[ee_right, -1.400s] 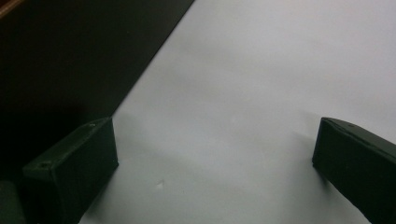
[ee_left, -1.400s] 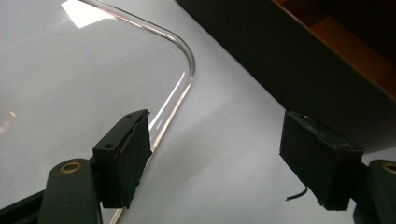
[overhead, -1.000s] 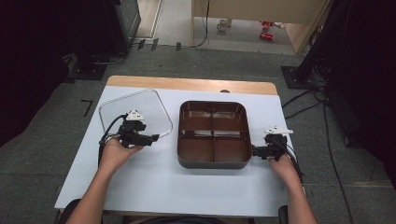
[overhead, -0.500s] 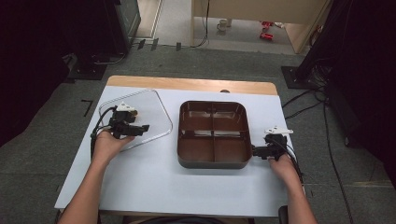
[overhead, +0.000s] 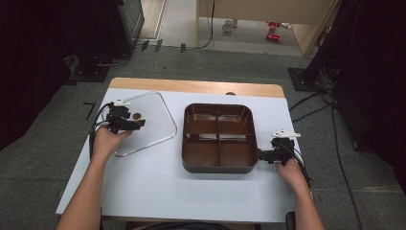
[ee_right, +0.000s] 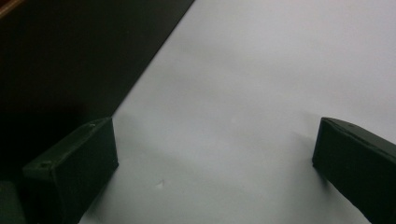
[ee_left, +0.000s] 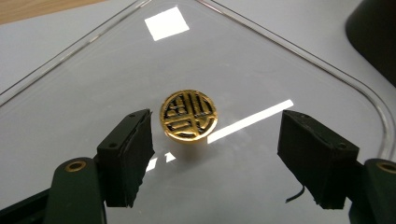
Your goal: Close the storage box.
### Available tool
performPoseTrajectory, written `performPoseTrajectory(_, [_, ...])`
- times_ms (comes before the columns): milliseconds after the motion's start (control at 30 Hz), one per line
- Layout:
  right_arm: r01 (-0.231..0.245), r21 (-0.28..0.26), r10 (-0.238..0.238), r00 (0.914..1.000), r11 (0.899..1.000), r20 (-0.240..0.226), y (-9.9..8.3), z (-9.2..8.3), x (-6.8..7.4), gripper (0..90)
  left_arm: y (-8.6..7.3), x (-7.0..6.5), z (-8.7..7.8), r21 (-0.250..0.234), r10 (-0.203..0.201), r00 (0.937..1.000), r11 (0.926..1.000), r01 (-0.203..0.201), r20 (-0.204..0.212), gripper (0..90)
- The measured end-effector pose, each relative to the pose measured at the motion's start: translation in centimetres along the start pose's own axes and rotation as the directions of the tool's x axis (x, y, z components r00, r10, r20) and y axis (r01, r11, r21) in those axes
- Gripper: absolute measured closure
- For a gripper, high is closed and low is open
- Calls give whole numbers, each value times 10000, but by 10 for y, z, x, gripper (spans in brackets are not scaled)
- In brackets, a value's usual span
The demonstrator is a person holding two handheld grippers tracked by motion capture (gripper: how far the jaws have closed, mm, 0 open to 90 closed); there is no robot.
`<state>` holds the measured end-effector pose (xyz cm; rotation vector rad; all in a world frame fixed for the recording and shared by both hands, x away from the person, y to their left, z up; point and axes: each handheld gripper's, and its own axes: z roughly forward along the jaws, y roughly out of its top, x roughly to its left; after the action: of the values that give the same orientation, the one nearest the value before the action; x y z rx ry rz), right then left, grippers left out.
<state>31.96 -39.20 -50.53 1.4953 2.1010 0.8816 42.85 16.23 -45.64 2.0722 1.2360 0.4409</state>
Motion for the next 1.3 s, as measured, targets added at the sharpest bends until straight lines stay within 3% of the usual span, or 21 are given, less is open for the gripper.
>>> performPoseTrajectory(267, [-3, 0, 3, 10000, 10000, 0, 0, 0, 0, 0, -3, 6, 20, 131, -124, 9998, 9998, 126, -164, 399])
performPoseTrajectory(400, [-2, -2, 2, 10000, 10000, -2, 0, 0, 0, 0, -3, 3, 26, 145, 184, 9994, 9997, -180, -290, 455])
performPoseTrajectory(667, [-1, 0, 1, 10000, 10000, 0, 0, 0, 0, 0, -4, 5, 25, 12, 137, 9987, 9999, -136, -483, 581])
performPoseTrajectory(1100, [-1, -4, 1, 10000, 10000, -1, 0, 0, 0, 0, 0, 7, 22, 300, 173, 9989, 9994, -160, -432, 593])
performPoseTrajectory(1300, [-1, -4, 1, 10000, 10000, -1, 0, 0, 0, 0, 5, 10, 12, 121, -109, 9997, 9999, 112, -238, 594])
